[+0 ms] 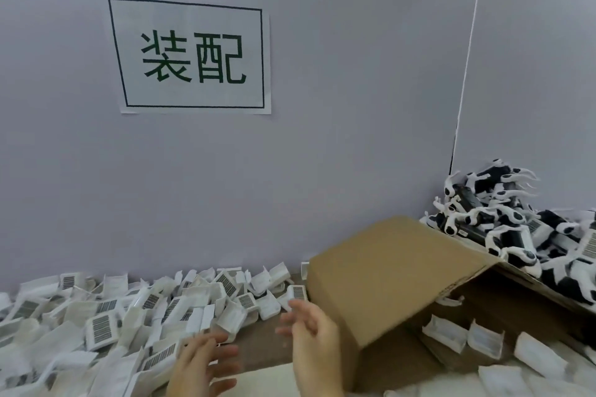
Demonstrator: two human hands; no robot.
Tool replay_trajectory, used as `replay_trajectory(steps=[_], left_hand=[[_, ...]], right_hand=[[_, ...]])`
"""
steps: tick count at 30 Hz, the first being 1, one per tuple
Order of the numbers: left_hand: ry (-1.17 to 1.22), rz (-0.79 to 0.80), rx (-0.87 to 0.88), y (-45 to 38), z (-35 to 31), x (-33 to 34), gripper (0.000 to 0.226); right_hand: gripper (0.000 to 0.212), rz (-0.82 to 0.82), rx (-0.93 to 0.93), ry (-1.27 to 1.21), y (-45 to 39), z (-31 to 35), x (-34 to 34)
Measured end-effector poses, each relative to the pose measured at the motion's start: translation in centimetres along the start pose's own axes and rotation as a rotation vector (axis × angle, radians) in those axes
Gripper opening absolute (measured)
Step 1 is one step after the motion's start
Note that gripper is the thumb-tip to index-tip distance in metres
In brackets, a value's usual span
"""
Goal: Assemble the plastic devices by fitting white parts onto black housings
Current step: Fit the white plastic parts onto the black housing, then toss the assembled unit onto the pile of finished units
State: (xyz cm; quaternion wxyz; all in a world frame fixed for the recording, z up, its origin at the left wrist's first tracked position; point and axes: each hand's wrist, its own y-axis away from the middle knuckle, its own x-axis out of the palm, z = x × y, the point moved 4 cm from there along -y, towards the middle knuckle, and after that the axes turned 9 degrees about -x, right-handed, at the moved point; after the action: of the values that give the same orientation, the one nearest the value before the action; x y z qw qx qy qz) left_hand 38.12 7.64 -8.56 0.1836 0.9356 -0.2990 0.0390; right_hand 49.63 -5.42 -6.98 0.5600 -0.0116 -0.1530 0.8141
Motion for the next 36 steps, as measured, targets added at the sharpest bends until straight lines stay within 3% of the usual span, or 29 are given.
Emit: replay_trajectory(steps=[4, 9, 11, 13, 16, 19, 23, 28, 32, 36], left_hand=[[-0.239, -0.048, 0.218, 1.5, -0.4, 0.4, 0.022], [-0.84, -0.039, 0.48, 2.4, -2.8, -0.1, 0.018], [-1.288, -0.121, 0.558, 1.9, -4.7, -1.3, 0.021], [-1.743, -0.194, 0.574, 1.1, -6.5, -3.5, 0.029], [-2.03, -0.26, 0.435, -0.2, -9.2, -9.5, 0.039], [-2.109, -0.392, 0.237, -1.2, -12.5, -17.4, 0.051], [-1.869, -0.488, 0.062, -1.7, -16.7, -26.9, 0.049], [-1.971, -0.844, -0.243, -0.4, -18.5, -35.8, 0.061], [-1.903, -0.823, -0.378, -0.1, -18.8, -37.8, 0.079], [-1.882, -0.703, -0.391, -0.2, -19.7, -35.7, 0.061]], right_hand=[[0.039, 0.294, -0.039, 0.275, 1.7, -1.9, 1.6], [0.035, 0.251, -0.056, 0.254, 1.1, -2.1, 0.5], [0.034, 0.254, -0.056, 0.248, 0.9, -2.4, 0.7], [0.034, 0.248, -0.064, 0.239, 0.8, -2.4, 0.8], [0.033, 0.256, -0.066, 0.228, 0.6, -2.6, 1.0], [0.032, 0.278, -0.049, 0.227, 0.3, -2.9, 1.2], [0.033, 0.302, -0.021, 0.208, 0.4, -3.1, 1.2], [0.043, 0.523, 0.126, 0.112, -0.3, -3.0, 1.4], [0.029, 0.637, 0.073, 0.241, -0.9, -4.0, 0.8], [0.03, 0.604, 0.121, 0.313, -1.7, -5.8, 0.3]])
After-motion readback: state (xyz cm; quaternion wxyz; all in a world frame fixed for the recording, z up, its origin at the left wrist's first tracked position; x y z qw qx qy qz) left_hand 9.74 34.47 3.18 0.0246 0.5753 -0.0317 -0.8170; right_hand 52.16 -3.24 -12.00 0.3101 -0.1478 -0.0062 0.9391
